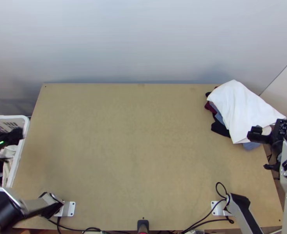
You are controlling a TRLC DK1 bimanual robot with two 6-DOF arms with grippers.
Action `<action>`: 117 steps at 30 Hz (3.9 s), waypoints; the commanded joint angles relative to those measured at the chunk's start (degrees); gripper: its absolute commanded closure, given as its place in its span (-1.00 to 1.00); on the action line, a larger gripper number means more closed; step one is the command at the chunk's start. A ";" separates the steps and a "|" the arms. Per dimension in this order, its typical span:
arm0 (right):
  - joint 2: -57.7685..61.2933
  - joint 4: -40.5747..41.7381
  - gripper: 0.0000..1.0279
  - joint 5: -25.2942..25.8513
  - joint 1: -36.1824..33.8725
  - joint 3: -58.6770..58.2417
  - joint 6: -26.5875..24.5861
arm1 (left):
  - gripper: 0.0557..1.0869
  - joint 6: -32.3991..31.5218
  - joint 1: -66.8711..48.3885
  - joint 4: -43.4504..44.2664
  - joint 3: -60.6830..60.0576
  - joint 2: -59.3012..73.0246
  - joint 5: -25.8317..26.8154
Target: Fold the t-shirt
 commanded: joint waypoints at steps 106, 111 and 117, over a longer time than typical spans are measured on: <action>8.13 -12.75 -0.90 4.75 7.04 11.11 3.88 | 0.92 26.46 13.45 -50.73 40.56 5.18 13.22; 6.89 -12.84 -0.90 4.75 6.34 10.23 3.88 | 0.92 18.38 2.99 -50.82 44.07 2.10 13.93; 4.17 -14.24 -0.90 4.66 5.19 9.09 3.88 | 0.92 3.53 -14.59 -48.19 50.49 -0.36 13.93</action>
